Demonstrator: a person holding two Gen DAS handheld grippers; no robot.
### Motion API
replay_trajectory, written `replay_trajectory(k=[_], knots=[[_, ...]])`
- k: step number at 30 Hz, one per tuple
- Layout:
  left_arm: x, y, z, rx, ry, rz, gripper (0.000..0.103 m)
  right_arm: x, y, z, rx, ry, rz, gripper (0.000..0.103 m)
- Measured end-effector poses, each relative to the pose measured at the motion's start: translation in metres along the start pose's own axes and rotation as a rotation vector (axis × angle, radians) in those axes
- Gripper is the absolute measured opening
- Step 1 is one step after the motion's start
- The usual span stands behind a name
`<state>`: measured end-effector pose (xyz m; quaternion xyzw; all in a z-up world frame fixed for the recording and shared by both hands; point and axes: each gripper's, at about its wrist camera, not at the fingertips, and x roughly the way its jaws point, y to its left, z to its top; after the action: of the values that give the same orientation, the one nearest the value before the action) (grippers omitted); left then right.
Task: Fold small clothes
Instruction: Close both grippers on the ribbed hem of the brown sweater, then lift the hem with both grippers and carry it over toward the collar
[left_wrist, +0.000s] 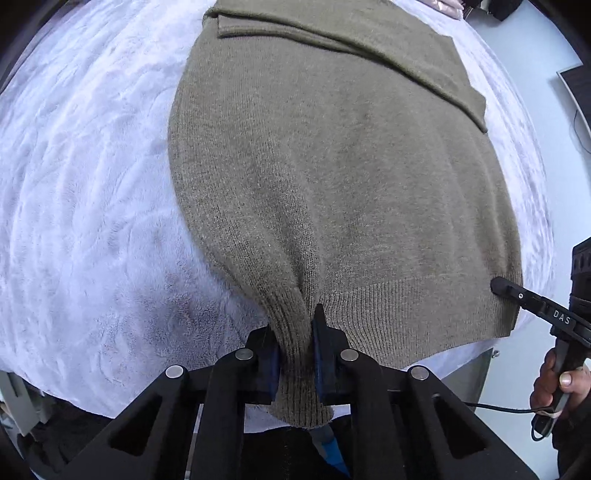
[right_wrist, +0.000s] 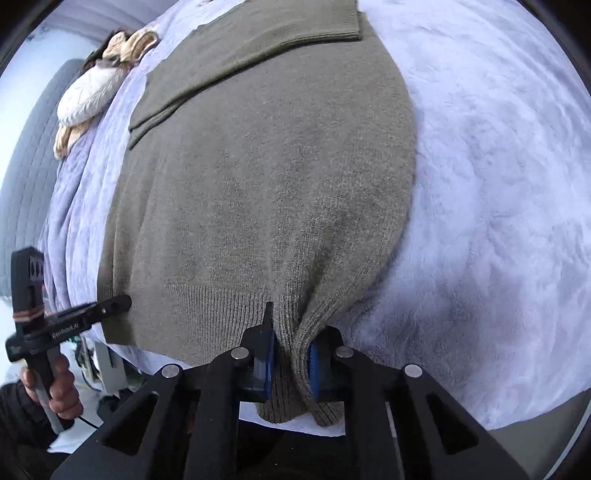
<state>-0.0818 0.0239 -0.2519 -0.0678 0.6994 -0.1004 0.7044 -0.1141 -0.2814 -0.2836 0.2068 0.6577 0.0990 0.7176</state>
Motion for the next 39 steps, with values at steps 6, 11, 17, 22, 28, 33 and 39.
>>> replay_trajectory(k=[6, 11, 17, 22, 28, 33, 39], knots=[[-0.026, 0.006, -0.003, 0.028, -0.052, -0.017, 0.015, -0.022, -0.01, -0.001, 0.059, -0.05, 0.036, 0.015], [-0.05, 0.012, 0.001, 0.011, -0.108, -0.044, 0.015, -0.041, -0.002, 0.01, 0.065, -0.1, 0.064, 0.015], [-0.081, 0.02, 0.011, -0.007, -0.173, -0.053, 0.015, -0.063, 0.008, 0.027, 0.052, -0.155, 0.105, 0.015], [-0.108, 0.025, 0.023, -0.039, -0.235, -0.066, 0.015, -0.083, 0.019, 0.047, 0.023, -0.193, 0.142, 0.015], [-0.13, 0.022, 0.044, -0.076, -0.283, -0.059, 0.015, -0.098, 0.028, 0.076, -0.012, -0.222, 0.184, 0.015], [-0.141, 0.012, 0.071, -0.127, -0.326, -0.054, 0.015, -0.114, 0.037, 0.102, -0.052, -0.255, 0.233, 0.015], [-0.153, -0.002, 0.098, -0.179, -0.365, -0.037, 0.015, -0.124, 0.044, 0.139, -0.069, -0.265, 0.274, 0.015]])
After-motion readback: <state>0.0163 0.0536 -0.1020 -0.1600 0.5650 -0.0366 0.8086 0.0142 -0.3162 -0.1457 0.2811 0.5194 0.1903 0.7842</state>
